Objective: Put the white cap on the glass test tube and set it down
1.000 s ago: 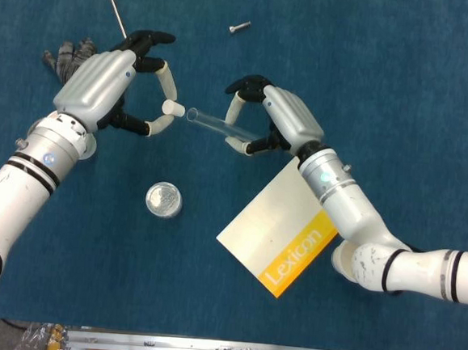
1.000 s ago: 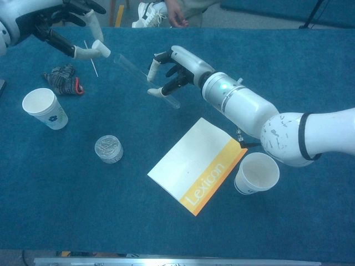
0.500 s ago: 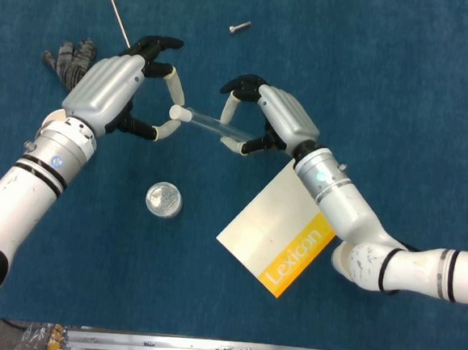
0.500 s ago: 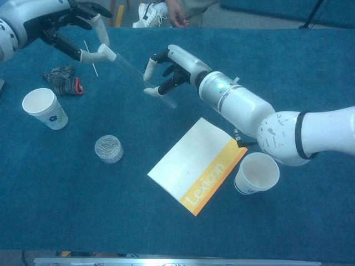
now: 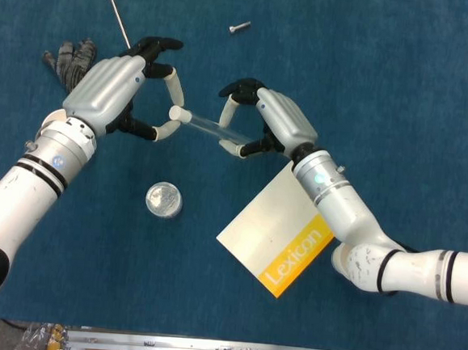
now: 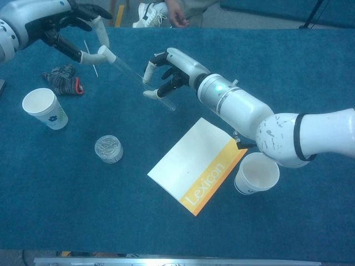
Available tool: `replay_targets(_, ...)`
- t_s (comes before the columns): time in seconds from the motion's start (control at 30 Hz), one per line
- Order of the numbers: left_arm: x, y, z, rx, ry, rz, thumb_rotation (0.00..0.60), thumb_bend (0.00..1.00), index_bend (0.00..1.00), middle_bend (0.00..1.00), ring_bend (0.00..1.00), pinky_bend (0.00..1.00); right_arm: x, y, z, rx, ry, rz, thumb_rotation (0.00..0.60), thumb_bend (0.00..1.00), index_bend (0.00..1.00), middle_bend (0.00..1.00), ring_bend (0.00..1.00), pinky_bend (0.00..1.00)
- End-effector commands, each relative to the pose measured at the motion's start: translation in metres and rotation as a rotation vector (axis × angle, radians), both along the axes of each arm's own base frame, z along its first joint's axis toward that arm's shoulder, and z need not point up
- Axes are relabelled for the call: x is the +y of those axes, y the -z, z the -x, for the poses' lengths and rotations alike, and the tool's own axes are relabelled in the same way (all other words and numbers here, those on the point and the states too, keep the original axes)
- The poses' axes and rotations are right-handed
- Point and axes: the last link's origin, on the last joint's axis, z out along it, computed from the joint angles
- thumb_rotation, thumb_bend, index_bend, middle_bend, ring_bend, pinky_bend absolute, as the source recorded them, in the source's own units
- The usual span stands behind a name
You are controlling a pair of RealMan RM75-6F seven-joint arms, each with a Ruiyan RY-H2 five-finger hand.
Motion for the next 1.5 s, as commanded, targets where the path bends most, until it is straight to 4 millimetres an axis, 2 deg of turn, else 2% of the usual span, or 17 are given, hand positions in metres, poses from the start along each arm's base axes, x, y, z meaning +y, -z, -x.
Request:
replay_targets(0.03,0.0,0.001,0.0,0.0,0.0,0.002,0.6,0.29,0.52,0.09,0.0,0.0,0.0,0.0,0.0,-0.002,0.001,0.0,0.6,0.25,0.66,0.28,0.12,0.23)
replay_targets(1.0,-0.001,0.009,-0.002,0.008,0.003,0.019,0.6,0.29,0.51,0.08,0.0,0.0,-0.002,0.002,-0.005,-0.02,0.009,-0.002,0.6,0.25,0.66,0.28,0.12,0.23)
replay_targets(1.17,0.0,0.004,0.001,0.022,0.005,0.015,0.494,0.29,0.32,0.03,0.0,0.0,-0.004,-0.001,-0.003,-0.003,0.002,0.007,0.6,0.25,0.66,0.28,0.12,0.23)
replay_targets(1.27,-0.001,0.0,0.003,0.038,0.011,0.012,0.449,0.29,0.25,0.01,0.0,0.0,-0.005,-0.004,-0.002,0.006,-0.003,0.009,0.6,0.25,0.66,0.28,0.12,0.23)
replay_targets(1.5,0.0,-0.015,0.014,0.138,0.06,-0.056,0.38,0.29,0.19,0.0,0.0,0.0,-0.009,-0.015,0.001,0.062,-0.039,0.018,0.6,0.25,0.66,0.28,0.12,0.23)
